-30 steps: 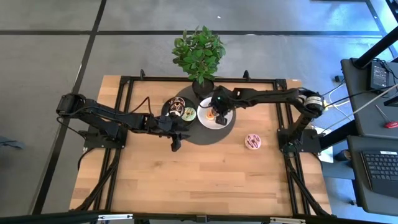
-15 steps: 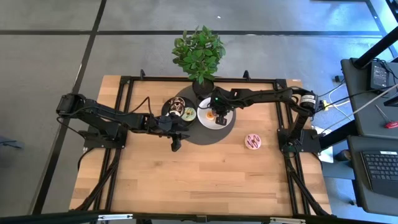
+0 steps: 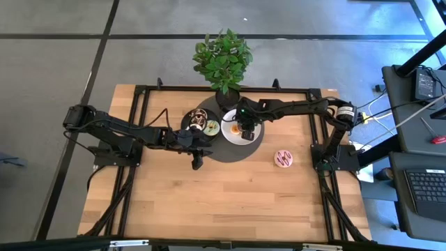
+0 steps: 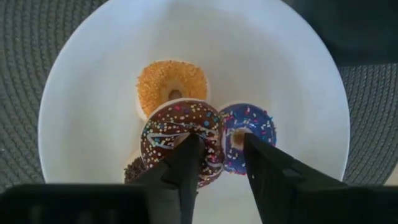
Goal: Pick & Place donuts
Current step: Put the small brown donut on the white plate
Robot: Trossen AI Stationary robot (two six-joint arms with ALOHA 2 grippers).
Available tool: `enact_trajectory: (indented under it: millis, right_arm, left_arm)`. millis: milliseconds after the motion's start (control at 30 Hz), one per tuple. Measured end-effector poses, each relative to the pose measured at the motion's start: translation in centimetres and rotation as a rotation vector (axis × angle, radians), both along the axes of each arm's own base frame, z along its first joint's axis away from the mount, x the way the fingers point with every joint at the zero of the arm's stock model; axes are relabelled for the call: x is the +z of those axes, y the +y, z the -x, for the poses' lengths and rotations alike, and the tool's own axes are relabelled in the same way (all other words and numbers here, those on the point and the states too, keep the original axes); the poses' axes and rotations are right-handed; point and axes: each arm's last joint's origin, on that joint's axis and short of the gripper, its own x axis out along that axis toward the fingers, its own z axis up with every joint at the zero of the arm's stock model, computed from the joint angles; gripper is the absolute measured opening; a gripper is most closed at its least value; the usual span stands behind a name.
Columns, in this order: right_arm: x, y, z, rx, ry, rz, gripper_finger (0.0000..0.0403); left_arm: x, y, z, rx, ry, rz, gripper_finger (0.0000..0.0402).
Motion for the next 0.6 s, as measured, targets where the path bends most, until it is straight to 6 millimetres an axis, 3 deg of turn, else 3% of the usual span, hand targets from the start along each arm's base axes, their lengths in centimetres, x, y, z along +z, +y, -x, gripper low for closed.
enact_trajectory:
  millis: [333, 600]
  right_arm:
    - [2.0, -0.2, -0.7, 0.001, 0.011, -0.004, 0.0135]
    - [2.0, -0.2, -0.5, 0.000, 0.029, -0.010, 0.0135]
  left_arm:
    - [0.0, 0.0, 0.0, 0.000, 0.000, 0.000, 0.0156]
    - [0.0, 0.0, 0.0, 0.003, 0.000, -0.002, 0.0153]
